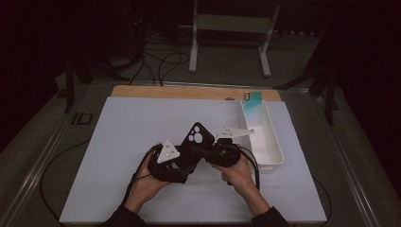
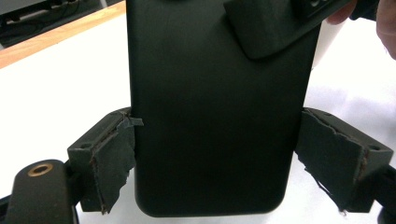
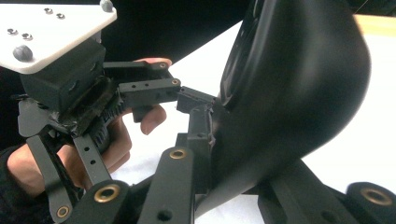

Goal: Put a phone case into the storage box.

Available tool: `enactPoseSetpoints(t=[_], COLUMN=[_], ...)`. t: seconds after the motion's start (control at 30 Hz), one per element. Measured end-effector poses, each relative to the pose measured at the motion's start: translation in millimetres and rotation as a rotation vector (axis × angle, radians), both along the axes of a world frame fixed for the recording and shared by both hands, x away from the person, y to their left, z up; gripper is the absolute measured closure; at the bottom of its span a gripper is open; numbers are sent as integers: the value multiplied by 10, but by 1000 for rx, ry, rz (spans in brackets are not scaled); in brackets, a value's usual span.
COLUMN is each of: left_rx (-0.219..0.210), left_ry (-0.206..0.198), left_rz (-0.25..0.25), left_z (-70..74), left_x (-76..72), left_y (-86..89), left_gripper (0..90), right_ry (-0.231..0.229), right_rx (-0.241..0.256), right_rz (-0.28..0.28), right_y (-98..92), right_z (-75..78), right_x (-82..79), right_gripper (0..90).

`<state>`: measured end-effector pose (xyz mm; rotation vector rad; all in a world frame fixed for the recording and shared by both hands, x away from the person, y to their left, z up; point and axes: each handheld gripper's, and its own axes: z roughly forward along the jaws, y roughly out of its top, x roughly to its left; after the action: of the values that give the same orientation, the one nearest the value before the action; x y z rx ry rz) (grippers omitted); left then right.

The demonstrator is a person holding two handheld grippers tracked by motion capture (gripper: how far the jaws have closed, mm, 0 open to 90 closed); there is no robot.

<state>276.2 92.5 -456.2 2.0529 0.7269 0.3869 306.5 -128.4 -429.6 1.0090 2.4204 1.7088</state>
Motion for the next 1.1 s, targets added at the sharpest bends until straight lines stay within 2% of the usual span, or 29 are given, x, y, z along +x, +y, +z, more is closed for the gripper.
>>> enactPoseSetpoints(t=[0.03,0.07,0.13,0.27,0.53,0.8,0.93,0.97,1.1], left_rx=[-2,-16,-18,-30,-64,-85,-96,-106,-105], left_ry=[-18,-16,-18,-18,9,42,66,77,89], left_rz=[8,10,20,31,21,-4,-30,-54,-60], left_z=[4,6,12,26,56,51,37,29,13], left_x=[-6,-4,2,12,36,54,64,68,75], left_y=[15,22,29,67,153,196,195,191,168], left_gripper=[207,249,196,185,160,131,96,71,29], right_ry=[-4,-5,-9,-21,-37,-60,-83,-91,-109], right_rx=[0,0,-14,-14,-18,-2,12,13,16], right_rz=[-1,2,-12,-23,-35,-36,-25,-17,1], right_y=[1,-1,1,-10,-86,-182,-221,-230,-221], right_z=[6,12,17,27,37,100,158,192,243], right_x=[-4,-8,-18,-18,1,-4,-18,-28,-49], right_gripper=[809,855,856,858,856,856,855,856,856])
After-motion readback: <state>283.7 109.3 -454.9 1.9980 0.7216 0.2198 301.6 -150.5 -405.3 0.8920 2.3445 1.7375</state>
